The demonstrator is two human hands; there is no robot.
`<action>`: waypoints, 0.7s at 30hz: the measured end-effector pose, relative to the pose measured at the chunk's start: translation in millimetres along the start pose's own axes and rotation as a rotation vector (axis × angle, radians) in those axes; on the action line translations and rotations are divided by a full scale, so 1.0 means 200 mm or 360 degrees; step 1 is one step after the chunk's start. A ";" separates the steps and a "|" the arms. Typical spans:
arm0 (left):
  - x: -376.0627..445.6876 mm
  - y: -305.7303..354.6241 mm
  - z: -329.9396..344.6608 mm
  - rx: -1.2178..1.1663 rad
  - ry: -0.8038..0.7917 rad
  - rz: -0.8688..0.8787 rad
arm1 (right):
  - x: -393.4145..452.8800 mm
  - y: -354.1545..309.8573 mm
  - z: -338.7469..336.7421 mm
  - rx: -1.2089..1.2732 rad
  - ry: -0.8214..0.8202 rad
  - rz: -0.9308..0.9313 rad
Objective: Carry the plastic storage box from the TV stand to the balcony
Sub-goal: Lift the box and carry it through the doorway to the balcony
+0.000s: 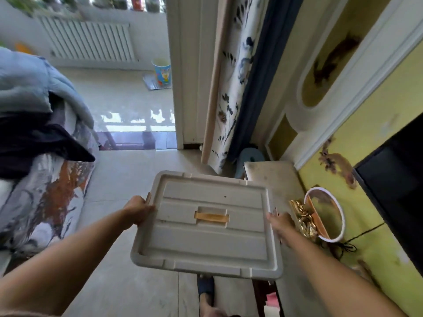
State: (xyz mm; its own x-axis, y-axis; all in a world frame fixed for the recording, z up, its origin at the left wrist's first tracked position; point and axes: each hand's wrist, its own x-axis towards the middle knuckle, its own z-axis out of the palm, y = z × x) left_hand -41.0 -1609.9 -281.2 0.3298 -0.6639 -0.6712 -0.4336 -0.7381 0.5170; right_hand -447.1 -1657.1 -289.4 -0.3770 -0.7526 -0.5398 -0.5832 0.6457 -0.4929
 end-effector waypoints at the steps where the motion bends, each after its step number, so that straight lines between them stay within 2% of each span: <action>1: 0.03 0.00 -0.03 -0.0042 0.0021 -0.0023 | 0.05 -0.09 0.02 -0.0017 -0.0037 -0.0032; 7: 0.22 0.05 -0.20 -0.0323 0.0189 -0.0207 | 0.32 -0.58 0.11 -0.0146 -0.0272 -0.0230; 17: 0.57 0.13 -0.52 -0.0615 0.0435 -0.0363 | 0.63 -1.32 0.37 -0.0324 -0.0368 -0.0441; 21: 0.80 0.16 -0.70 -0.0664 0.0492 -0.0416 | 0.74 -1.60 0.55 -0.0252 -0.0392 -0.0430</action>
State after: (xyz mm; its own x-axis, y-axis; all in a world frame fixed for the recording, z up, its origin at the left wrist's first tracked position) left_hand 114.4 -1756.7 -297.2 0.6380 -0.4114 -0.6509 0.0419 -0.8255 0.5628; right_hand -238.1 -1960.6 -286.4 -0.0222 -0.8268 -0.5621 -0.7489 0.3862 -0.5385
